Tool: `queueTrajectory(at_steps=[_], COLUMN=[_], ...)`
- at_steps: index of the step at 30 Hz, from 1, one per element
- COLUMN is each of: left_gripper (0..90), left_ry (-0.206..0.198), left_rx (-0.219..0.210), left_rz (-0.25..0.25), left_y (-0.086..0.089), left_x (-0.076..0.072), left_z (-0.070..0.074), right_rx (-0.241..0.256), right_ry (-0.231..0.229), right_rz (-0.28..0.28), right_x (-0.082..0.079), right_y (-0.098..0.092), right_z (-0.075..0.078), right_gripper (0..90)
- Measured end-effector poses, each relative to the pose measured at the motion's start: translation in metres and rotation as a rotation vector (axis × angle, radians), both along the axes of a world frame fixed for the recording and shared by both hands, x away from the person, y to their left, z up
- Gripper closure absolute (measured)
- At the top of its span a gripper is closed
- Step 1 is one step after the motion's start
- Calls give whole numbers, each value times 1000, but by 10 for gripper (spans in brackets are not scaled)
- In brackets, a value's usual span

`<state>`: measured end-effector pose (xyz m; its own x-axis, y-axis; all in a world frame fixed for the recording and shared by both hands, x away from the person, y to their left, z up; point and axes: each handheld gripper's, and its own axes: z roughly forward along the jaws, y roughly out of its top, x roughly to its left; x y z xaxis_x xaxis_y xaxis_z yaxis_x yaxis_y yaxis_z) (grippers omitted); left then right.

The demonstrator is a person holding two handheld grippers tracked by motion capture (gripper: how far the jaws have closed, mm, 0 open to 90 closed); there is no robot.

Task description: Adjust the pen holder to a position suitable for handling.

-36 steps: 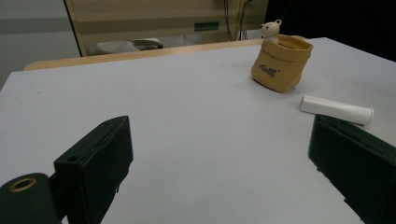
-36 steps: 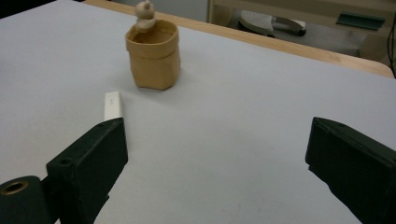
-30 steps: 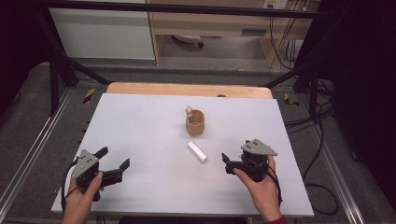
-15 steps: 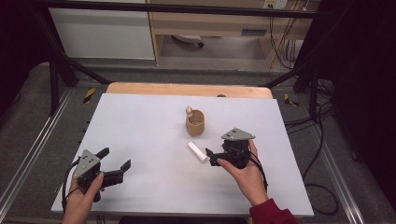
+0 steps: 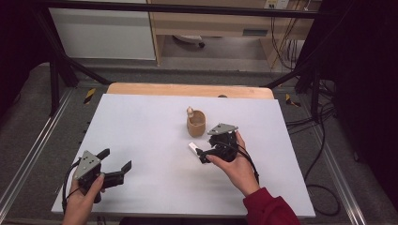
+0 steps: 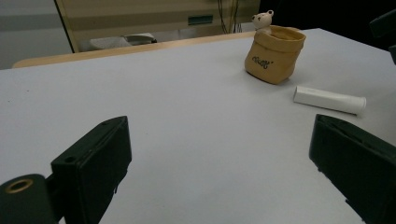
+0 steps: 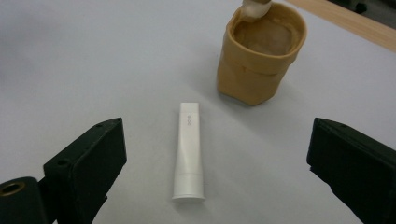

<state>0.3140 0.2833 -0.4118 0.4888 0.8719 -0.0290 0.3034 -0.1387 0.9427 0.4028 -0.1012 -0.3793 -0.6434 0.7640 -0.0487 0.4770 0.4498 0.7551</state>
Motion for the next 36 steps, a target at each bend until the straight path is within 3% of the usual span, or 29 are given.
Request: queueTrajectory(at_steps=[14,29,35,36], left_gripper=[61,62,63,63], left_ry=[0,2,3,4], left_rx=[1,4,9,8], left_rz=[-3,-14,-13,-13], left_y=[0,-1,-1,-1], left_x=[-1,-1,-1,0], left_z=[0,0,0,0], right_rx=[-90,-112,-135,-145], right_ry=[89,166,197,196], right_rz=[54,65,71,80], right_x=[9,15,15,15], right_y=[21,22,21,21], right_z=[-17,-35,-40,-40], right_gripper=[48,57,107,166])
